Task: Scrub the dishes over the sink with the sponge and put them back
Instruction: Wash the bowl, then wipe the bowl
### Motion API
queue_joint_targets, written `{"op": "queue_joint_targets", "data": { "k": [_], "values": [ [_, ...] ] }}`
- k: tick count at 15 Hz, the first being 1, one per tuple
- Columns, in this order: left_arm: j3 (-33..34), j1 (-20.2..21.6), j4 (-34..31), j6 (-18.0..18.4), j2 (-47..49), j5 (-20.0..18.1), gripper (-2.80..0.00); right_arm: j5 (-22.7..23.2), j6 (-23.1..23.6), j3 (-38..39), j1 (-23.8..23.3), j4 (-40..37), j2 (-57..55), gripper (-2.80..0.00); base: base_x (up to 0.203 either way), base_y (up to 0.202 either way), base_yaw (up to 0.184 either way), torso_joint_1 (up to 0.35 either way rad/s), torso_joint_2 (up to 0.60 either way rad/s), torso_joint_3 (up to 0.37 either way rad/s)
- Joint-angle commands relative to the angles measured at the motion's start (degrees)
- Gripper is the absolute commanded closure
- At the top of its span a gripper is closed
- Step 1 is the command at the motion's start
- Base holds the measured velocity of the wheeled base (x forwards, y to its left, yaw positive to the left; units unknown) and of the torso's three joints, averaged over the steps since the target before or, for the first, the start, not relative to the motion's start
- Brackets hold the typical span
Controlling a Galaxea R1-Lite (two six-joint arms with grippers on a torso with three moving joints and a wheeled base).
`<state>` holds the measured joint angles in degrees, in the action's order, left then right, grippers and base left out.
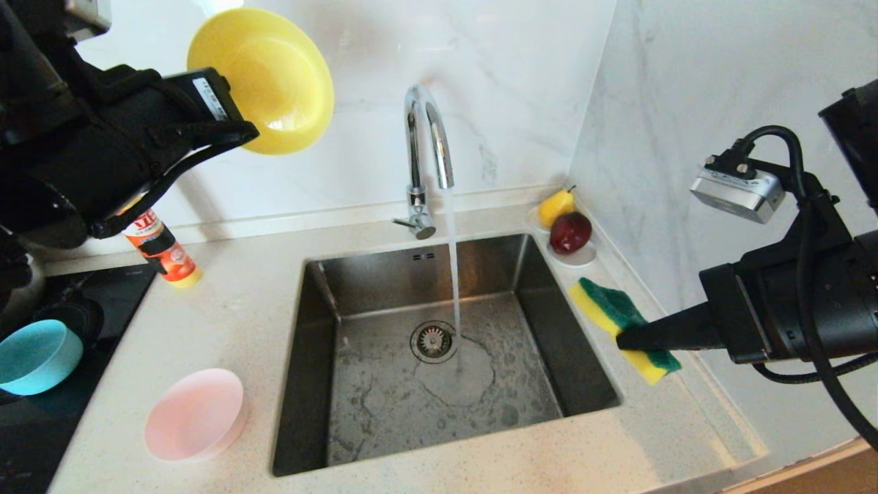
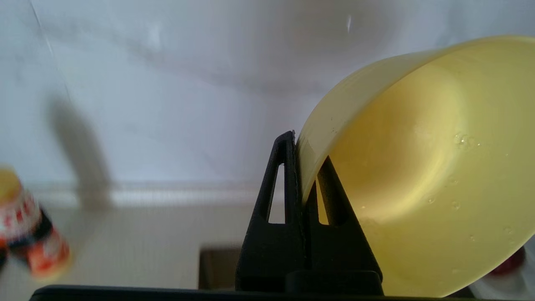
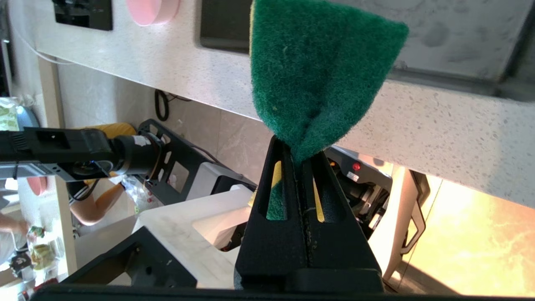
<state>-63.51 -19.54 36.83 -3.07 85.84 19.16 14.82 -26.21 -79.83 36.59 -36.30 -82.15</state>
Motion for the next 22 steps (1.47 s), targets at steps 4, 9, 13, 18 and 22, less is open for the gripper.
{"op": "queue_joint_targets", "data": {
  "k": [4,9,13,18,22],
  "values": [
    [2.5,-0.1,-33.3,-7.2,-6.2,-3.1,0.00,2.1,-0.1,-3.8,5.2,-0.5,0.3,0.00,0.000,0.000,0.000,0.000,0.00,0.000],
    [11.6,-3.9,-46.9,-11.5,-13.4,-13.4,0.00,2.4,0.4,-5.4,12.3,-0.4,-2.4,0.00,0.000,0.000,0.000,0.000,0.00,0.000],
    [16.0,-12.0,-46.6,-11.0,-13.4,-8.1,0.00,2.2,1.3,-11.3,16.4,-1.7,-6.8,0.00,0.000,0.000,0.000,0.000,0.00,0.000],
    [16.4,-16.3,-44.1,-10.8,-9.9,-5.5,0.00,1.9,1.2,-11.1,19.3,-2.3,-9.7,0.00,0.000,0.000,0.000,0.000,0.00,0.000],
    [18.9,-22.0,-35.5,-10.8,-5.4,2.1,0.00,1.9,1.2,-11.0,19.7,-2.1,-12.3,0.00,0.000,0.000,0.000,0.000,0.00,0.000]
  ]
}}
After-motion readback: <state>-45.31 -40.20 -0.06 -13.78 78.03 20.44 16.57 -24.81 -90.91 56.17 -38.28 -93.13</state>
